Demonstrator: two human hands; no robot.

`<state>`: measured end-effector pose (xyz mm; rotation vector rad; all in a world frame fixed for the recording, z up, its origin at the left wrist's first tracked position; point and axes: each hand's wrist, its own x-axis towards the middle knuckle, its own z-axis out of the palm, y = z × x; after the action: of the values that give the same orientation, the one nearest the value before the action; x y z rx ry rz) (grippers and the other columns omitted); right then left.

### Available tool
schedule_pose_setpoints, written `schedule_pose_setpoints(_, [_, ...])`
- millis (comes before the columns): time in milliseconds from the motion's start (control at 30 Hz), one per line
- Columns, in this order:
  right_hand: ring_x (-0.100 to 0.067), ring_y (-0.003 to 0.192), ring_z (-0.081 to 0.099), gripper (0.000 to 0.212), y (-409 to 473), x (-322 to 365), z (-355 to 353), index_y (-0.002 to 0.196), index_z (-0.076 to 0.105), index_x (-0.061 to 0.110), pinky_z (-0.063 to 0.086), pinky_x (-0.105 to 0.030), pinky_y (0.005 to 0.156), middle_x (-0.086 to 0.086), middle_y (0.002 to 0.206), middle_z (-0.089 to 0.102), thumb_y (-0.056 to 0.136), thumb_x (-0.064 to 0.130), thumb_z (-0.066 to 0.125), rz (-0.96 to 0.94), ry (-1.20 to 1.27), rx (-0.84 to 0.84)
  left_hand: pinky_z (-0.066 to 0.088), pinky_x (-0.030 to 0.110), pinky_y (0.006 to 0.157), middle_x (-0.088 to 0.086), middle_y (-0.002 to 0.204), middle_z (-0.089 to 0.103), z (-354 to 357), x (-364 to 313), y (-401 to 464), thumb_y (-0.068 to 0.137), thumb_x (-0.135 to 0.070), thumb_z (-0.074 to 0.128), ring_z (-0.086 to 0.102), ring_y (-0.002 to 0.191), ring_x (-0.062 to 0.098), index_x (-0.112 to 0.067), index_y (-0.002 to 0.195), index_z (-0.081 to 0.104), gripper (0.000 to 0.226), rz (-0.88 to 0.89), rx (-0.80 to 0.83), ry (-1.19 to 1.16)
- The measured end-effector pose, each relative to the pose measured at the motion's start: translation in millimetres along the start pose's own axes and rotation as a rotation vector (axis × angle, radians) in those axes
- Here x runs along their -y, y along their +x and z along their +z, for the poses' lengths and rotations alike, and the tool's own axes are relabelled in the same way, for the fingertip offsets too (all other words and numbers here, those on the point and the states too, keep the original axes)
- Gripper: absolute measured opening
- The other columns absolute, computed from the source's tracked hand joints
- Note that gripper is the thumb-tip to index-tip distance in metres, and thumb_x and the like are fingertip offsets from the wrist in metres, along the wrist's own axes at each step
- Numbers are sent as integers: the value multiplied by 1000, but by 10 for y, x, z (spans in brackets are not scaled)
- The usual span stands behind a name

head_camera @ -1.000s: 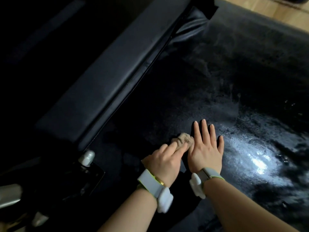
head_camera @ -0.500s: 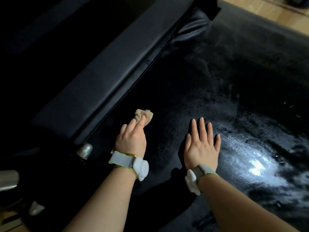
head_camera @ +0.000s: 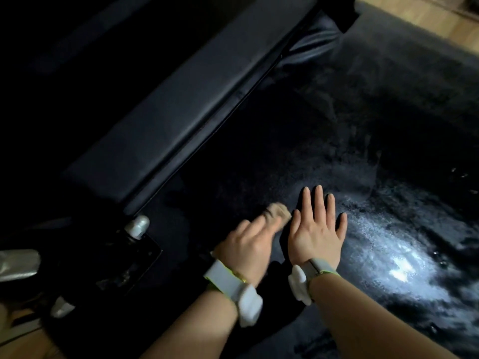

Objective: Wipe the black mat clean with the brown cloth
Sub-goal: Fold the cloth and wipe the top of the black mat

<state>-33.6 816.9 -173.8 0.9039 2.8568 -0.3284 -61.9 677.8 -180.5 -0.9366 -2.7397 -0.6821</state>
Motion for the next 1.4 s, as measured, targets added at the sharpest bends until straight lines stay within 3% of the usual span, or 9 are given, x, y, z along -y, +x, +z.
schedule_pose_setpoints(133, [-14, 147, -8, 55, -13, 4, 5, 152, 1, 35, -4, -46, 119, 11, 160, -6, 99, 44, 12, -3, 5, 5, 48, 34, 49, -1, 96, 66, -82, 93, 10, 87, -13, 48, 53, 65, 25, -22, 119, 64, 37, 66, -36, 122])
schedule_pose_setpoints(367, [-14, 147, -9, 54, -19, 3, 10, 152, -2, 35, -5, -46, 119, 11, 160, -7, 100, 43, 14, -20, 6, 8, 49, 35, 54, 8, 95, 69, -545, 1037, 172, 79, -5, 64, 60, 70, 35, -19, 113, 68, 38, -671, -283, 318])
schedule_pose_setpoints(567, [-14, 147, -11, 54, -22, 0, -30, 152, -4, 36, -1, -48, 119, 10, 160, -10, 100, 44, 11, -19, -9, 38, 50, 33, 57, 0, 93, 65, -261, 187, -145, 85, -13, 48, 57, 68, 25, -25, 122, 61, 41, -276, -81, 165])
schedule_pose_setpoints(733, [-17, 147, -11, 55, -7, 59, -149, 153, -2, 31, -2, -51, 117, 8, 160, -10, 102, 36, 18, -32, -17, 108, 45, 27, 45, -1, 98, 67, -260, 227, -163, 81, -13, 45, 56, 69, 24, -22, 115, 68, 42, -214, -131, 253])
schedule_pose_setpoints(833, [-18, 148, -7, 58, 48, 244, -159, 153, 5, 30, -1, -48, 117, 8, 160, -2, 101, 26, 33, -335, -52, 67, 45, 27, 45, -1, 98, 67, -227, 207, -169, 82, -12, 45, 55, 70, 23, -22, 116, 67, 42, -227, -150, 268])
schedule_pose_setpoints(933, [-16, 148, -4, 51, 45, 381, -53, 152, 7, 35, 1, -44, 118, 10, 160, 2, 102, 40, 19, -489, -76, 81, 43, 27, 44, -2, 95, 68, -286, 249, -169, 83, -15, 45, 56, 67, 23, -22, 111, 70, 39, -197, -157, 337])
schedule_pose_setpoints(1100, [-17, 148, -3, 52, 13, 358, 57, 152, 7, 34, 1, -44, 119, 9, 160, 1, 102, 42, 15, -493, -71, 43, 45, 27, 43, 2, 94, 68, -674, 732, -373, 74, -19, 40, 60, 68, 27, -20, 106, 71, 44, -657, -182, 523])
schedule_pose_setpoints(1233, [-18, 148, 4, 56, 31, 374, 48, 152, 14, 33, 2, -44, 117, 8, 160, 8, 97, 45, 11, -494, -64, 9, 46, 27, 43, 1, 99, 69, -603, 564, -253, 75, -14, 51, 62, 67, 26, -23, 110, 70, 42, -868, -293, 387])
schedule_pose_setpoints(1400, [-18, 148, 5, 59, 29, 369, 76, 152, 16, 32, 3, -44, 118, 7, 159, 10, 95, 46, 9, -499, -67, 5, 47, 28, 45, -3, 94, 71, -245, -53, -417, 95, -16, 46, 59, 58, 21, -26, 106, 72, 30, -401, -282, 275])
